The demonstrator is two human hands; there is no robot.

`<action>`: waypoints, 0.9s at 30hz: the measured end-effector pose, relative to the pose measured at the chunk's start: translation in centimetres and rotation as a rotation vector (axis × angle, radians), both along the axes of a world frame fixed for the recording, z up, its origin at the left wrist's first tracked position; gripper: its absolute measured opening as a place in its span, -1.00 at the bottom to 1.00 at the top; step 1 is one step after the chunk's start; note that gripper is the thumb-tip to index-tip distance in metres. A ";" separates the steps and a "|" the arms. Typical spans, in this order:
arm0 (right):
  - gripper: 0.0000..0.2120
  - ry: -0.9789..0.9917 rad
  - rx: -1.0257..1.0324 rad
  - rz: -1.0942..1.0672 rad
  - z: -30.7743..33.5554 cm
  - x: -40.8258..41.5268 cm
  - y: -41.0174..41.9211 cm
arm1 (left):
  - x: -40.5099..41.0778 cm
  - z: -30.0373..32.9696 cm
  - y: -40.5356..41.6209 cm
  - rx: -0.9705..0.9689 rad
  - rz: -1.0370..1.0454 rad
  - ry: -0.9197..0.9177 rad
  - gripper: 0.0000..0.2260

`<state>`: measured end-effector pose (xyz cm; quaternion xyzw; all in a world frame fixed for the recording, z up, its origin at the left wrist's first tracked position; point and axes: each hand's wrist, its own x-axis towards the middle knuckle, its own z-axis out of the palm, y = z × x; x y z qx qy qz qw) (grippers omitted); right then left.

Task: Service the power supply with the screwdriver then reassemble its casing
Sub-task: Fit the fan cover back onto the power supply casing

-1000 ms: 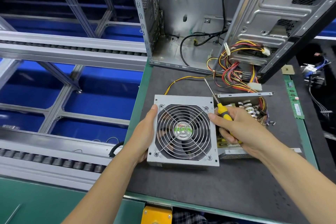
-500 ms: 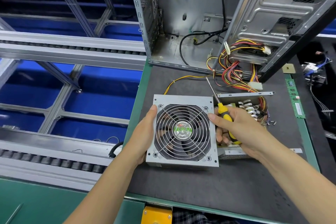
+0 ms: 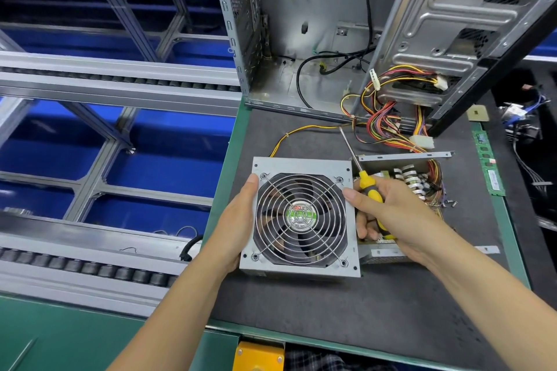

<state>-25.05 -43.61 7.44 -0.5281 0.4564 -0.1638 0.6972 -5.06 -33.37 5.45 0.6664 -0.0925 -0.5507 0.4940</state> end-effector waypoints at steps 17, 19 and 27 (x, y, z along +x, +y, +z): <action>-0.90 0.016 -0.019 -0.003 0.2 -0.2 0.1 | 0.0 -0.3 0.2 0.012 -0.023 -0.034 -0.62; -0.91 0.050 -0.086 0.003 0.8 -0.9 -0.3 | 0.0 -0.4 0.3 0.021 -0.021 -0.059 -0.62; -0.85 0.274 -0.342 -0.062 3.4 -8.8 -2.9 | -0.1 0.4 0.7 0.021 -0.046 -0.051 -0.60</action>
